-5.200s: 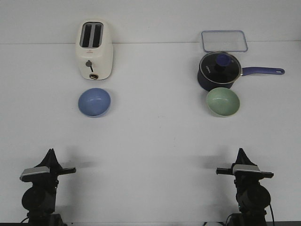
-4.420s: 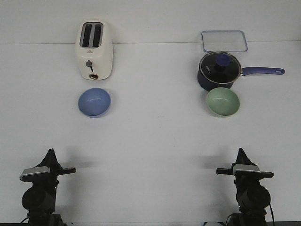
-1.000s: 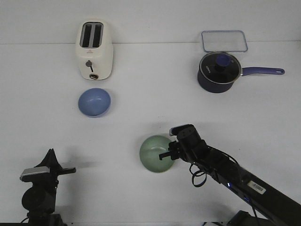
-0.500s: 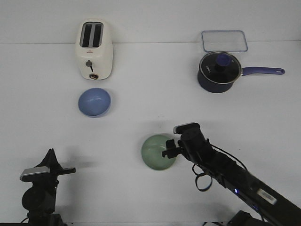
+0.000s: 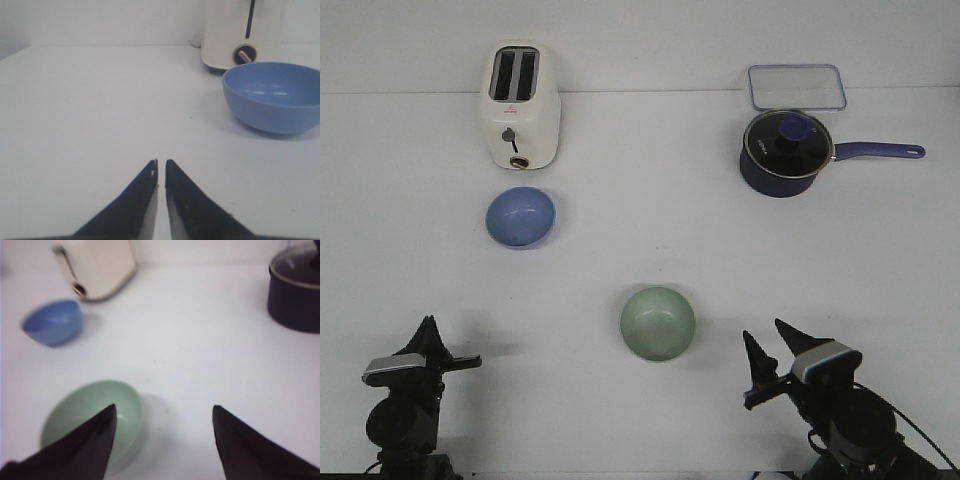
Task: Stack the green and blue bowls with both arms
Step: 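Release the green bowl and pull the right gripper back, then reach the left gripper forward and grasp the light blue bowl's rim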
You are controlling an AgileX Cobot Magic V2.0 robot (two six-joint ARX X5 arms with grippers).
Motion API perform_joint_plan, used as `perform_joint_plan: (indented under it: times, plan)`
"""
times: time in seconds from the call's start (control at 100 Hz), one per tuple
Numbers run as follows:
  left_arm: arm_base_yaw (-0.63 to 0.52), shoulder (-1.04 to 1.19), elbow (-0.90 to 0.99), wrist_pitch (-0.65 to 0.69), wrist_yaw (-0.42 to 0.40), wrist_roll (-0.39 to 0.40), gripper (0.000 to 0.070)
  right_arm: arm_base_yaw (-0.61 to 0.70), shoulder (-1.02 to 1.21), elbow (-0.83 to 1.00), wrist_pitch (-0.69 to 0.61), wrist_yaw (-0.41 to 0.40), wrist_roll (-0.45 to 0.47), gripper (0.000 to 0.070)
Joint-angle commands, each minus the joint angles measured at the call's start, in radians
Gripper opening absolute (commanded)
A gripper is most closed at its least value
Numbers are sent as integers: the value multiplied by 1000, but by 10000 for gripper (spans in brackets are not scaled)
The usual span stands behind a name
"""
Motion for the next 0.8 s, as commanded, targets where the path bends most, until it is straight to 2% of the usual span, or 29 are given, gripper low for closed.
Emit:
perform_joint_plan:
  times: [0.0,0.17,0.27,0.35,0.52,0.62,0.71,0.74,0.79]
  plan:
    - [1,-2,-20,26,3,-24,15,7,-45,-14,5,25,-4,374]
    - [1,-1,-20,26,3,-232,15,7,-71,-15,15,47,-6,375]
    - [1,-1,-20,43,3,-279,15,7,-66,-15,15,47,-7,375]
    - [1,-1,-19,63,4,-373,9,7,-61,-15,15,49,-9,374]
    - [1,50,89,48,66,-502,11,7,-61,-15,16,51,-10,375]
    - [1,198,249,0,82,-501,11,7,-61,-15,17,52,-10,374]
    - [1,404,435,-93,134,-428,19,7,-61,-15,19,51,-10,374]
    - [1,480,499,-128,161,-398,46,7,-61,-15,19,51,-10,375]
    - [1,608,600,-183,202,-361,161,7,-61,-15,19,51,-10,374]
